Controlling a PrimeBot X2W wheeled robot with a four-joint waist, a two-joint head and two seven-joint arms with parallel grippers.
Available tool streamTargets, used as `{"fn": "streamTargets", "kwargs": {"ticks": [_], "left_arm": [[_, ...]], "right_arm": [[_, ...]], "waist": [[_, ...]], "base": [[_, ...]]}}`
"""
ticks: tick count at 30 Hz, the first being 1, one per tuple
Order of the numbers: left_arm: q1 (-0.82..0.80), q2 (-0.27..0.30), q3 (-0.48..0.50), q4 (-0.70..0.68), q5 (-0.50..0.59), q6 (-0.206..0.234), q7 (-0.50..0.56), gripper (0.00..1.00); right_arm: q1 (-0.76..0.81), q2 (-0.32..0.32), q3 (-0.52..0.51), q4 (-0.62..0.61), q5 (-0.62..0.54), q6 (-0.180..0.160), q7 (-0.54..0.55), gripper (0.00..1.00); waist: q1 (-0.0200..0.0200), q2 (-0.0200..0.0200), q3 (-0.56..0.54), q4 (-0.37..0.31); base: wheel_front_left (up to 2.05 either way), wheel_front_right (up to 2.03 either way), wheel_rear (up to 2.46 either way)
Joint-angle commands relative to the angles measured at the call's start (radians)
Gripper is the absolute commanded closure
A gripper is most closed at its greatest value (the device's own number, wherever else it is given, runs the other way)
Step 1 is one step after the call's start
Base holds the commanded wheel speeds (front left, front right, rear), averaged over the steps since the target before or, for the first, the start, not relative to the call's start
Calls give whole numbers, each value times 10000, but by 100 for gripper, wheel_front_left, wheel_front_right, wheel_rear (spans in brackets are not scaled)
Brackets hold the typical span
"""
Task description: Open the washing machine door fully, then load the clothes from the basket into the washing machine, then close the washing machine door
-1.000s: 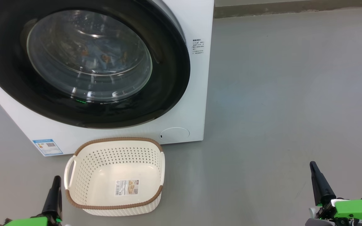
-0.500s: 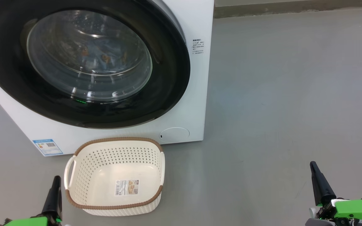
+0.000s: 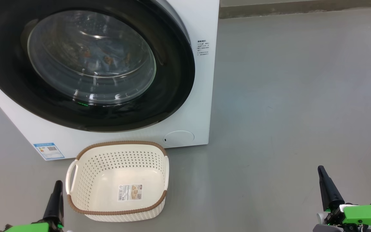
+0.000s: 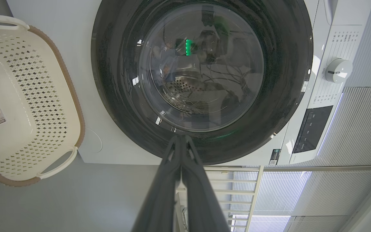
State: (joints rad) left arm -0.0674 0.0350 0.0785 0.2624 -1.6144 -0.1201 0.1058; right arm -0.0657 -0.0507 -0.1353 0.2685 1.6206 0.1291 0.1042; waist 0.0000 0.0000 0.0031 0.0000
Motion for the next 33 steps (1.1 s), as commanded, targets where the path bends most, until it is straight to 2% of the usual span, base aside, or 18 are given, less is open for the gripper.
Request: {"fn": "streamTargets", "kwargs": {"ticks": [1, 33], "left_arm": [[-406, 166, 344, -173, 51, -106, 67, 100], [-407, 160, 352, -173, 58, -106, 74, 100]], "right_arm": [[-419, -23, 245, -240, -95, 16, 66, 100], [-421, -12, 228, -239, -109, 16, 79, 100]], "waist": [[0, 0, 0, 0], [0, 0, 0, 0]], "base": [[0, 0, 0], [0, 0, 0]]}}
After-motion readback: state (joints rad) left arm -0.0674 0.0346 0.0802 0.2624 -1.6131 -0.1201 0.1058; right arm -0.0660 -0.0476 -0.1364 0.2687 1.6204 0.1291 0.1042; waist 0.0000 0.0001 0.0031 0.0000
